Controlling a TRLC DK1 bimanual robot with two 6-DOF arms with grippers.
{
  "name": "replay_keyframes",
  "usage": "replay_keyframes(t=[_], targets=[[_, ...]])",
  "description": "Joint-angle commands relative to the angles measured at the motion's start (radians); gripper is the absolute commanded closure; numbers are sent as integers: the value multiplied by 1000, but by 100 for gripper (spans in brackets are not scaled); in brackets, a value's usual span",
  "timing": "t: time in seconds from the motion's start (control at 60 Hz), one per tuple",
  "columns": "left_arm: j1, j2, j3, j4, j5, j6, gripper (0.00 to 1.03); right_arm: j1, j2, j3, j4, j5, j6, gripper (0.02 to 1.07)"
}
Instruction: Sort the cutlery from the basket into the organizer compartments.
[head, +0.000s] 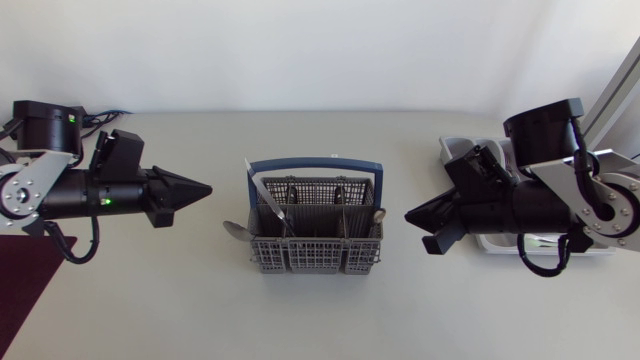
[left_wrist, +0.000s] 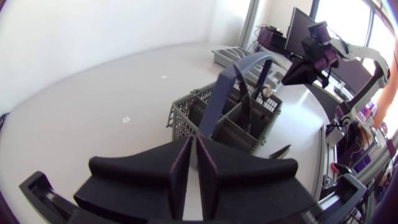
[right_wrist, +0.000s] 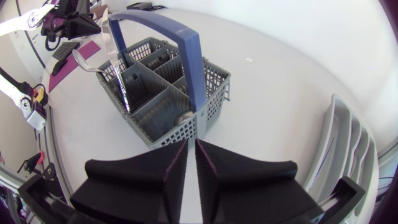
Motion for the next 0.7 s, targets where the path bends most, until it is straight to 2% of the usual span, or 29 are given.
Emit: replay_keyframes(t=[0.0, 0.067, 0.25, 0.483, 0.683], targets=[[8, -40, 0, -81, 40, 94, 86, 15, -17, -16, -24, -9, -13, 75], [2, -60, 17, -189, 64, 178, 82, 22, -19, -16, -31, -20, -11, 70], [-15, -75, 62, -387, 116, 327, 75, 30, -22, -25, -41, -47, -13, 62], [-45, -60, 104, -484, 144, 419, 70, 36, -17, -34, -42, -66, -19, 59], [-101, -53, 95, -484, 142, 500, 69, 42, -8, -34, -42, -73, -19, 58]])
